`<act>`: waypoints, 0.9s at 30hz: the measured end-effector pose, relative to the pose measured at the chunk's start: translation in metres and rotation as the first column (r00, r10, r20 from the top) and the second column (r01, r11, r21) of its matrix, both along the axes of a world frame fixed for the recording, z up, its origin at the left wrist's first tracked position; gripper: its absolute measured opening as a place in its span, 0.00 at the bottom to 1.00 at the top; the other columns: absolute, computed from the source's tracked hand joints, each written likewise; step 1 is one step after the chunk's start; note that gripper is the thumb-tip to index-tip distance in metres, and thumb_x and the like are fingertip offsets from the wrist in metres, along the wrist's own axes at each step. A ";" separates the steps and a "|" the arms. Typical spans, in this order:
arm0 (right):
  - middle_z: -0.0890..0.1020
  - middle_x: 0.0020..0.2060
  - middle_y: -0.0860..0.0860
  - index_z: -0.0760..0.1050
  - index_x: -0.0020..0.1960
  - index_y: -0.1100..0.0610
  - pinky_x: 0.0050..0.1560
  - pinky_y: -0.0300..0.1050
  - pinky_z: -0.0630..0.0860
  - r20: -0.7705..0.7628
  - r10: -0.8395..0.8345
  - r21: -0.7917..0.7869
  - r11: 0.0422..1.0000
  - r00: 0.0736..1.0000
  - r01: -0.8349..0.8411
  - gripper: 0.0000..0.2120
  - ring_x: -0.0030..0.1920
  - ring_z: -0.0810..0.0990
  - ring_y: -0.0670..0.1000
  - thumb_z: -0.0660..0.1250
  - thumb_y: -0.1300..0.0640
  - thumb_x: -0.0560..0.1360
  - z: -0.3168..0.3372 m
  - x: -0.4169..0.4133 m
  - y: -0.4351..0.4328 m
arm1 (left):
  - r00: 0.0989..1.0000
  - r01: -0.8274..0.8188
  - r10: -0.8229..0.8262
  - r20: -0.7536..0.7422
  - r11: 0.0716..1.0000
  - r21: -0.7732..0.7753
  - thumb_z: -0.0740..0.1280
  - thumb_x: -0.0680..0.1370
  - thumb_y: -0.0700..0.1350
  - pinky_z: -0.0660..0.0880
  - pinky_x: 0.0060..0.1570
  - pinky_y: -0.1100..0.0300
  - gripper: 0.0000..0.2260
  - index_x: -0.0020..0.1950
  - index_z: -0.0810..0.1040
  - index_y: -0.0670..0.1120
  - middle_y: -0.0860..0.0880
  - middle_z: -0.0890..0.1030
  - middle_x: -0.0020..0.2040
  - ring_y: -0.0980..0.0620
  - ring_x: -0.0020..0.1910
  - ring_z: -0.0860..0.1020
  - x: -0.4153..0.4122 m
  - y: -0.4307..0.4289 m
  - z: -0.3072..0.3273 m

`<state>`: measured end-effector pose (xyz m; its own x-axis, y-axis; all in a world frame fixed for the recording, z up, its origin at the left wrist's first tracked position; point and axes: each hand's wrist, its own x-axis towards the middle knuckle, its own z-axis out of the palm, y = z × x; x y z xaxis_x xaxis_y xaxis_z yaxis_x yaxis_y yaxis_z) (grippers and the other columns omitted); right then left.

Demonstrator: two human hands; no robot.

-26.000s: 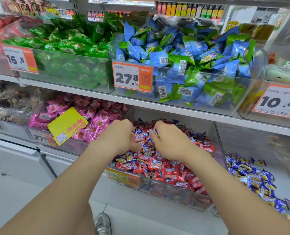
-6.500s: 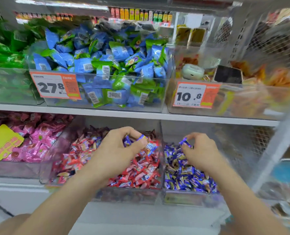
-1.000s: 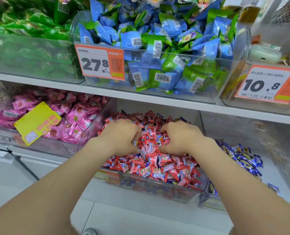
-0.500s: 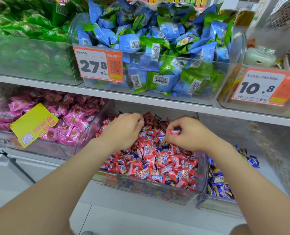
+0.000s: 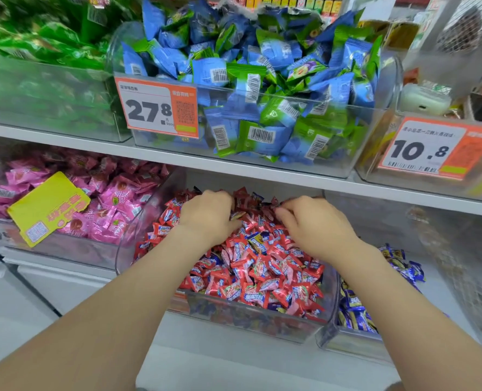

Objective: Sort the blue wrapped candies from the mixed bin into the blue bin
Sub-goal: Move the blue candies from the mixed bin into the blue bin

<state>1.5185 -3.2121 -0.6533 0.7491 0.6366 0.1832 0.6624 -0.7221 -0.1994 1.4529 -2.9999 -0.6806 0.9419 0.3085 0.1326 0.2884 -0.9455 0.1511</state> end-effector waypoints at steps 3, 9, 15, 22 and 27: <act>0.84 0.43 0.48 0.82 0.54 0.47 0.43 0.52 0.77 0.012 0.029 0.053 0.998 0.999 -0.030 0.14 0.50 0.81 0.56 0.58 0.46 0.86 0.005 -0.006 0.006 | 0.998 0.020 -0.013 0.063 0.992 -0.124 0.72 0.78 0.62 0.80 0.47 0.50 0.14 0.55 0.82 0.53 0.49 0.84 0.50 0.41 0.52 0.83 -0.002 0.003 0.000; 0.82 0.51 0.49 0.82 0.56 0.48 0.47 0.49 0.76 -0.074 0.053 -0.221 0.973 0.996 -0.068 0.19 0.53 0.81 0.55 0.71 0.34 0.76 -0.006 -0.021 0.023 | 0.989 0.042 -0.015 0.148 0.983 -0.179 0.64 0.81 0.55 0.77 0.40 0.53 0.10 0.51 0.83 0.53 0.45 0.82 0.42 0.38 0.44 0.81 -0.014 0.005 0.008; 0.81 0.39 0.45 0.77 0.43 0.49 0.39 0.46 0.74 -0.219 0.020 -0.031 0.999 0.976 -0.028 0.09 0.43 0.81 0.52 0.69 0.44 0.71 0.006 -0.022 0.029 | 0.989 -0.018 0.041 0.141 0.987 -0.161 0.58 0.81 0.56 0.73 0.40 0.51 0.17 0.39 0.74 0.47 0.44 0.77 0.37 0.36 0.39 0.76 -0.026 0.004 0.015; 0.69 0.29 0.56 0.61 0.34 0.56 0.34 0.53 0.66 -0.190 0.018 -0.010 1.000 0.982 -0.021 0.24 0.34 0.72 0.61 0.55 0.46 0.86 0.011 -0.014 0.018 | 0.985 0.112 -0.076 0.156 0.966 -0.234 0.64 0.81 0.65 0.75 0.35 0.49 0.23 0.39 0.71 0.47 0.45 0.78 0.32 0.43 0.33 0.78 -0.033 0.016 0.016; 0.80 0.31 0.56 0.75 0.39 0.62 0.43 0.56 0.76 -0.177 0.132 0.016 0.991 0.975 -0.131 0.23 0.33 0.78 0.56 0.58 0.50 0.87 -0.003 -0.005 0.017 | 0.956 0.264 -0.196 0.219 0.900 -0.348 0.67 0.83 0.48 0.81 0.37 0.46 0.05 0.49 0.72 0.51 0.46 0.83 0.40 0.50 0.33 0.83 -0.037 0.025 0.014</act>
<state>1.5137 -3.1949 -0.6560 0.6797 0.7312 0.0582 0.7054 -0.6299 -0.3250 1.4159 -2.9747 -0.6665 0.9648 0.1446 0.2197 0.0065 -0.8482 0.5296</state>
